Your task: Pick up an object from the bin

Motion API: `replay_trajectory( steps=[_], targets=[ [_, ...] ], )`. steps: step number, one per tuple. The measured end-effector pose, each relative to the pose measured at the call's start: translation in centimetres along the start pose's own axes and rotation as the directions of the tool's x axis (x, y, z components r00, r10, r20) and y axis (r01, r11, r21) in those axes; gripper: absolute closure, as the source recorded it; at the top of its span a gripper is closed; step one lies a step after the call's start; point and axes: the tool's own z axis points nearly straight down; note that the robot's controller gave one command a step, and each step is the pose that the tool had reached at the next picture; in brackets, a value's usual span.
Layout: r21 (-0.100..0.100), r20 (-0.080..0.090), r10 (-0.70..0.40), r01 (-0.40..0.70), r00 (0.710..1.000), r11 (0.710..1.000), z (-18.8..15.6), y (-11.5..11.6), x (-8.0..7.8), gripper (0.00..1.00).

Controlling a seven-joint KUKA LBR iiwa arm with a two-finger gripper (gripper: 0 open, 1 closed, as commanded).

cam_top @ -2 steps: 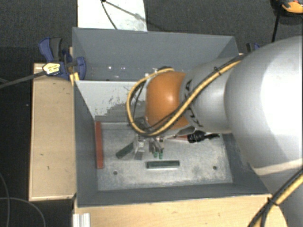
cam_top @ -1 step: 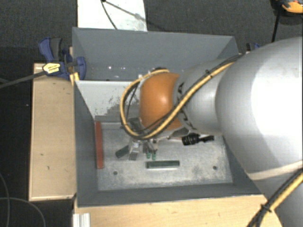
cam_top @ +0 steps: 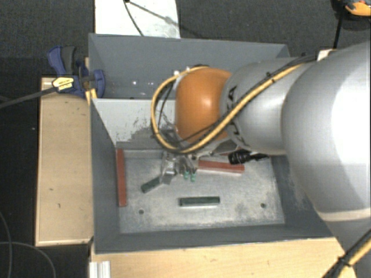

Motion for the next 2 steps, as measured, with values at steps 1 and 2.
replay_trajectory(
  steps=[1,2],
  targets=[
    [0.0,0.003,0.007,-0.007,1.0,1.0,-6.8,2.1,2.3,1.0],
    [-0.004,0.007,-0.008,0.008,1.0,1.0,-12.3,3.3,2.2,1.0]
  ],
)
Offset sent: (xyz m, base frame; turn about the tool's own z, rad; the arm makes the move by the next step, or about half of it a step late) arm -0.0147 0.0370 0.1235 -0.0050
